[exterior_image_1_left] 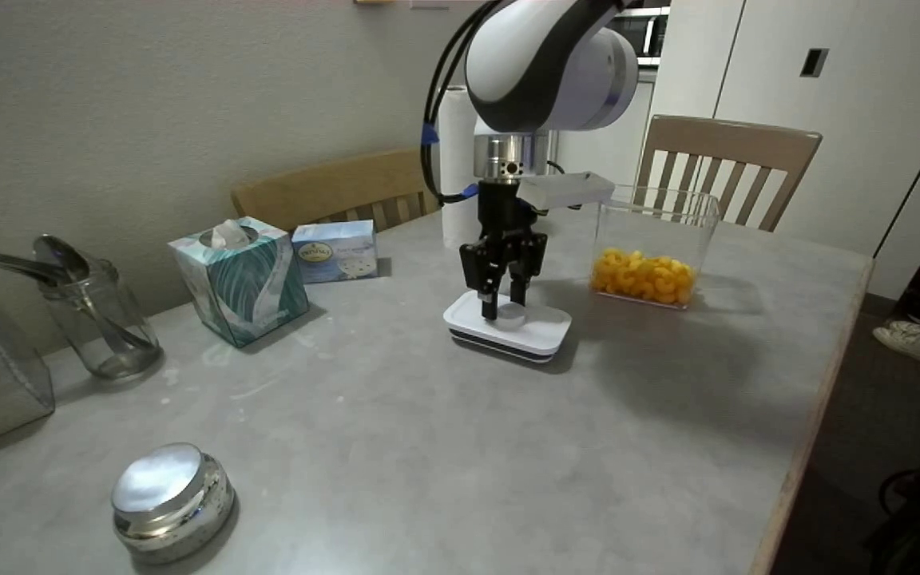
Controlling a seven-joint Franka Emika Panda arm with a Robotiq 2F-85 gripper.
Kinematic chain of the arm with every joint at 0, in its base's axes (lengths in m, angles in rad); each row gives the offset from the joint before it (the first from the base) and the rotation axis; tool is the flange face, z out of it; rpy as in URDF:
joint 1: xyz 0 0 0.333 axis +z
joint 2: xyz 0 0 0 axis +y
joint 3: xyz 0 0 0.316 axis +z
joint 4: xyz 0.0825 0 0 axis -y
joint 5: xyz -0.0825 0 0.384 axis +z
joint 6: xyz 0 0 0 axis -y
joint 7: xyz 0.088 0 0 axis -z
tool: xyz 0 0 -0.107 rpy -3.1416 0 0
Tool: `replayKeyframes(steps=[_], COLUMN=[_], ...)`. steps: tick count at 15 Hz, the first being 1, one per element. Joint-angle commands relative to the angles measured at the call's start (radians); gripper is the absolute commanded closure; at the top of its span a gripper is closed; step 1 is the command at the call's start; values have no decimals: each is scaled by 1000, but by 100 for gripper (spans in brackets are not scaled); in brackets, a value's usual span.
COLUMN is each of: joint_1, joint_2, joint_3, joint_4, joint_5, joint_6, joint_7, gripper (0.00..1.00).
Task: Place the lid on the container then push the button
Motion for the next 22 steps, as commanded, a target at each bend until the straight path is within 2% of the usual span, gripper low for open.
replayKeyframes(steps=[1, 4, 7, 13, 22], joint_1=[27, 29, 25, 7, -36], joint_2=[9, 7, -5, -34, -128], joint_3=[-33, -33, -28, -36, -41], joint_4=[10, 7, -1, 3, 45], joint_5=[21, 37, 35, -3, -59], joint_6=[6, 7, 4, -26, -38], joint_7=[133, 209, 198, 99, -137], gripper=[71, 71, 71, 71, 71])
